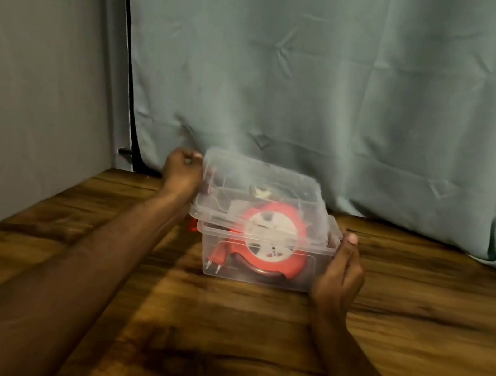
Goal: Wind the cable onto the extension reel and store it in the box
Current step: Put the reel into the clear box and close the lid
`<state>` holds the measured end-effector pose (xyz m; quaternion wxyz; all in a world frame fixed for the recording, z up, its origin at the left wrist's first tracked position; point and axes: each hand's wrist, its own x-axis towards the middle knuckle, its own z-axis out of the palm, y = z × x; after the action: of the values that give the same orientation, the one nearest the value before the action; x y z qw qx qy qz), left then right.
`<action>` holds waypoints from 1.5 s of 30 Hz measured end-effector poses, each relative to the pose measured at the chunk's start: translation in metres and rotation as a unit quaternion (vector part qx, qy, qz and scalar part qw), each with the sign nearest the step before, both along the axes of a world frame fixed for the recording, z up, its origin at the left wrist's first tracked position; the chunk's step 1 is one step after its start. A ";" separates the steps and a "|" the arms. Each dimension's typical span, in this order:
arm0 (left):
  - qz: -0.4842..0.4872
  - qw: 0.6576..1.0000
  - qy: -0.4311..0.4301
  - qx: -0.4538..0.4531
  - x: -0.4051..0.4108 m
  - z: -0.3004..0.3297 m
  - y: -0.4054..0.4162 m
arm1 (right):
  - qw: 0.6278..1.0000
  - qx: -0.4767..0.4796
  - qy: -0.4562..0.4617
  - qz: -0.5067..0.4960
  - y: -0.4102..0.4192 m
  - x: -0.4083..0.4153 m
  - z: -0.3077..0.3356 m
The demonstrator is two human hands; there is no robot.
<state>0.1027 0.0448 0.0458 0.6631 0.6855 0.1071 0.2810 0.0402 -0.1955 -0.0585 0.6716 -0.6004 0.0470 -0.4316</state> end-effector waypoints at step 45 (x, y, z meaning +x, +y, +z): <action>-0.096 0.992 0.073 -0.023 -0.018 -0.039 -0.017 | 0.999 0.030 -0.001 -0.026 -0.005 0.001 0.006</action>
<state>0.0852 0.0280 0.0065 0.6932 0.6958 0.0949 0.1626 0.0408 -0.2005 -0.0529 0.6778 -0.5779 0.0745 -0.4483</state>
